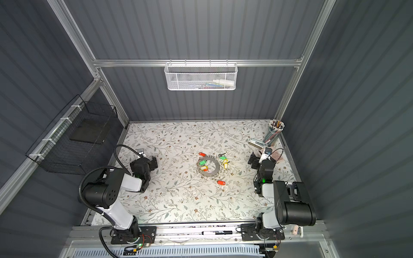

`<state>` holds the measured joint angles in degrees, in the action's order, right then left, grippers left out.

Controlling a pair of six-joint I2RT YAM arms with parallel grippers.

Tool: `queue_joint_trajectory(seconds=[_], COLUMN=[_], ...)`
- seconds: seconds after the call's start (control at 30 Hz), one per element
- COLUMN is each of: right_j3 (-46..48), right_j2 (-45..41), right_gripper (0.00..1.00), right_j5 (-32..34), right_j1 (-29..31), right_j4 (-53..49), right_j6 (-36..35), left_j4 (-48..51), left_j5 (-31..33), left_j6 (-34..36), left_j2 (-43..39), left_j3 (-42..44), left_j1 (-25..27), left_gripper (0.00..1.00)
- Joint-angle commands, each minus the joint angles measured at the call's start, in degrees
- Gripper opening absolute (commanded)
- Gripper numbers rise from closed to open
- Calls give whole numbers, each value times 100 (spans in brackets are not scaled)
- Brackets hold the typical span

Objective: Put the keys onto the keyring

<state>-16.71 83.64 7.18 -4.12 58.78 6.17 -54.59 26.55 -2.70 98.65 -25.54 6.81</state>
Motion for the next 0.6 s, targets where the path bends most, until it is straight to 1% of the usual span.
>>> queue_joint_trajectory(seconds=[0.0,0.03,0.1,0.17,0.23,0.57], right_j3=[-39,-59,-27,-14,-17,-17], right_j2=[45,-30,-27,0,-7,-4], right_gripper=[99,99,99,99,99,99], right_j5=[-60,-42,0,-4,-6,-6], right_j1=[20,38,71,78,78,78], right_j4=[54,-90,1,77,63,67], right_j6=[-4,-11,-42,-47,-47,-52], left_j4=[207,-1,266,-96,30,-8], left_j5=[-388,-391,-363,-369,-386,-386], left_j6=[49,105,51,98,77,86], left_j2=[-29,29,-56,-17,-49,-37], left_j3=[-117,-87,-114,-6,-24,-21], left_j1=[-115,-123,-110,-110,-110,-110], left_gripper=[100,100,100,100,100,100])
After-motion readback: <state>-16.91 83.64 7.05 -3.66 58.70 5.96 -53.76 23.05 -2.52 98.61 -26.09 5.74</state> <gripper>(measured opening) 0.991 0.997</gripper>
